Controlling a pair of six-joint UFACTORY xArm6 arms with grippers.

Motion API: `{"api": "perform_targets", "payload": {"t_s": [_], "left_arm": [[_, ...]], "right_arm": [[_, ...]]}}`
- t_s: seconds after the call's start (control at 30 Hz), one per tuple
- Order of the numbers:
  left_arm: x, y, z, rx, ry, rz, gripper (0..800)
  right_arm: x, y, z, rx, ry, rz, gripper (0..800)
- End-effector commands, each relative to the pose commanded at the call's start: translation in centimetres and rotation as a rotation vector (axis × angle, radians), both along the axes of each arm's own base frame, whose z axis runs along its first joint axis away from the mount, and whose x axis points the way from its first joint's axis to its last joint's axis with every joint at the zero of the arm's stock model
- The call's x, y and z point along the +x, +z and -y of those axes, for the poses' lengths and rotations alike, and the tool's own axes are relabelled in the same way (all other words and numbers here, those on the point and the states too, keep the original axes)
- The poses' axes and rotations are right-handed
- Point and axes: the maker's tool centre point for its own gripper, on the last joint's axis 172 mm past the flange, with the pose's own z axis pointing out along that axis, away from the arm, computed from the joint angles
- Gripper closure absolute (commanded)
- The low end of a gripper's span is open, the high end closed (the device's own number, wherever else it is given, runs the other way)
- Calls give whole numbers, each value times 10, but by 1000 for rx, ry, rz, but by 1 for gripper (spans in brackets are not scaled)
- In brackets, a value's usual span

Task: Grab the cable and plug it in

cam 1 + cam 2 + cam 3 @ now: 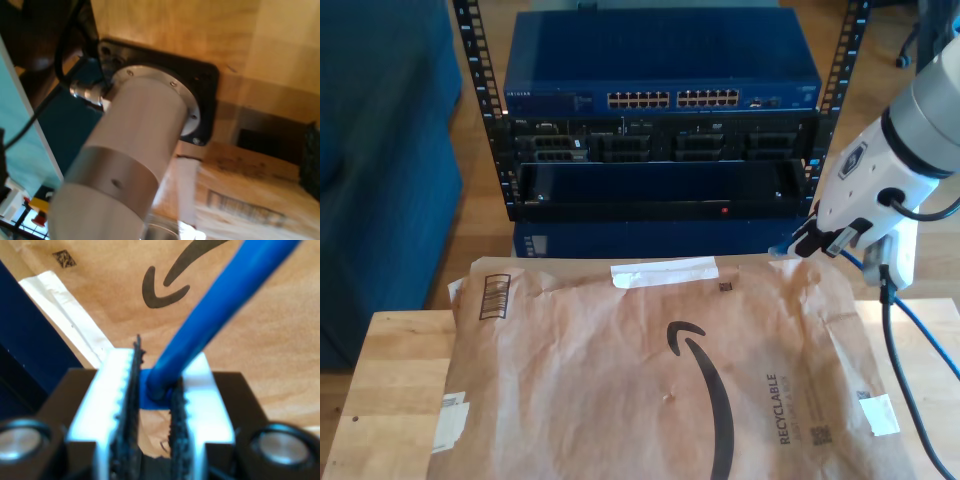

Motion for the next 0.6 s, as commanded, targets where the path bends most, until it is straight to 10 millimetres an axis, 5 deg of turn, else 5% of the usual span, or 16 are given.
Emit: {"api": "perform_targets", "payload": {"t_s": [0.37, 0.6], "left_arm": [[-70, -26, 67, -130, -8, 84, 2], [-82, -50, 102, -183, 9, 93, 2]], "right_arm": [[-5, -11, 6, -20, -1, -19, 800], [-5, -13, 5, -18, -3, -20, 800]]}}
